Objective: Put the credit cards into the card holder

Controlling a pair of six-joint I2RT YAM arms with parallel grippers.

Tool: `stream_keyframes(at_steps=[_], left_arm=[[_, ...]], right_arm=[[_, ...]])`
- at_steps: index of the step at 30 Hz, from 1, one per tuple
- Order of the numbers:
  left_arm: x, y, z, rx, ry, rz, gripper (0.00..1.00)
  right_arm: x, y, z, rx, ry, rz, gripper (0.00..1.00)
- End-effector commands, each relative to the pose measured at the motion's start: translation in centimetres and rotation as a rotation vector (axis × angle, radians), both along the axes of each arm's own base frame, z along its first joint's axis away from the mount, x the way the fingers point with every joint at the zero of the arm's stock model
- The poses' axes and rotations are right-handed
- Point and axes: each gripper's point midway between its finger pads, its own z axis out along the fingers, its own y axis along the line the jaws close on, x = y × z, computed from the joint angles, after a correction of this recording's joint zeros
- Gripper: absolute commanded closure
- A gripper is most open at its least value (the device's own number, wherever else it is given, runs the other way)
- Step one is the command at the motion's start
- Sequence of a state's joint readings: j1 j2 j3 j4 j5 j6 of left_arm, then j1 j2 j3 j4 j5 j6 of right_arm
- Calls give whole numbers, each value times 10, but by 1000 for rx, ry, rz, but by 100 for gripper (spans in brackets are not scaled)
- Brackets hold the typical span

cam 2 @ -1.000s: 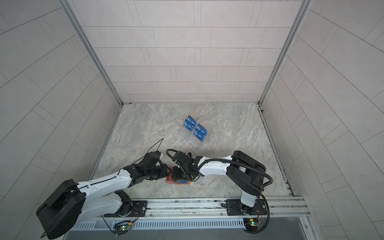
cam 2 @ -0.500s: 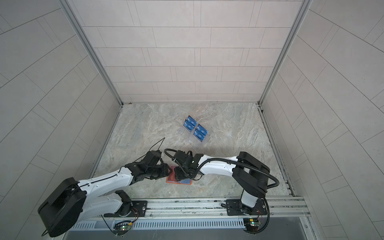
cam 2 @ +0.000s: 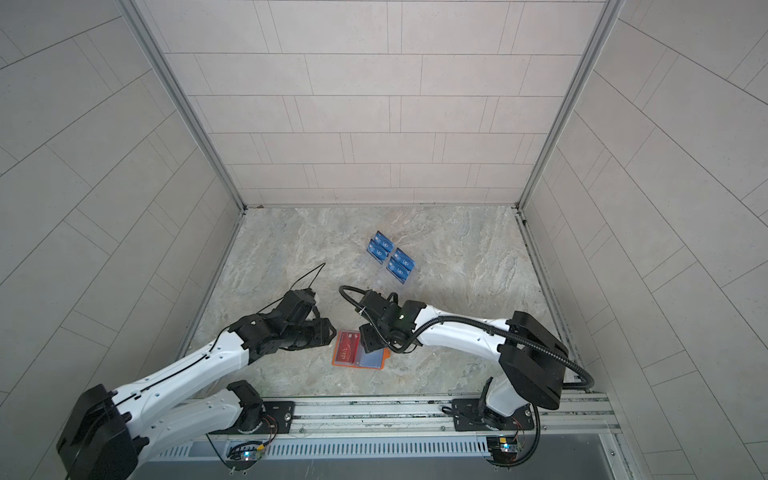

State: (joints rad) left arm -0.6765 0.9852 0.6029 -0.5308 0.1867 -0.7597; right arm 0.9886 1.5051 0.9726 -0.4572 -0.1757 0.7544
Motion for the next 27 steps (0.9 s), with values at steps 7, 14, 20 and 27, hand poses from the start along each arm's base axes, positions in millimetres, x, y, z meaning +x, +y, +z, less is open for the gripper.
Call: stream_keyframes(at_steps=[7,14,20,27], left_arm=[[-11,-63,17,-162,18,-138,50],[-9,-107,3,-251,66,-214,58],[-16,-113,-21,-224,136,-282,60],[-12,-107,-39,-234,165,-278,60]], right_arm=[[9,-37,-6,-69,-2,13,72],[0,-31,-24,-31,80,-11,83],[-14,-21,-33,36,114,-47,84],[-20,-18,-52,46,156,-82,84]])
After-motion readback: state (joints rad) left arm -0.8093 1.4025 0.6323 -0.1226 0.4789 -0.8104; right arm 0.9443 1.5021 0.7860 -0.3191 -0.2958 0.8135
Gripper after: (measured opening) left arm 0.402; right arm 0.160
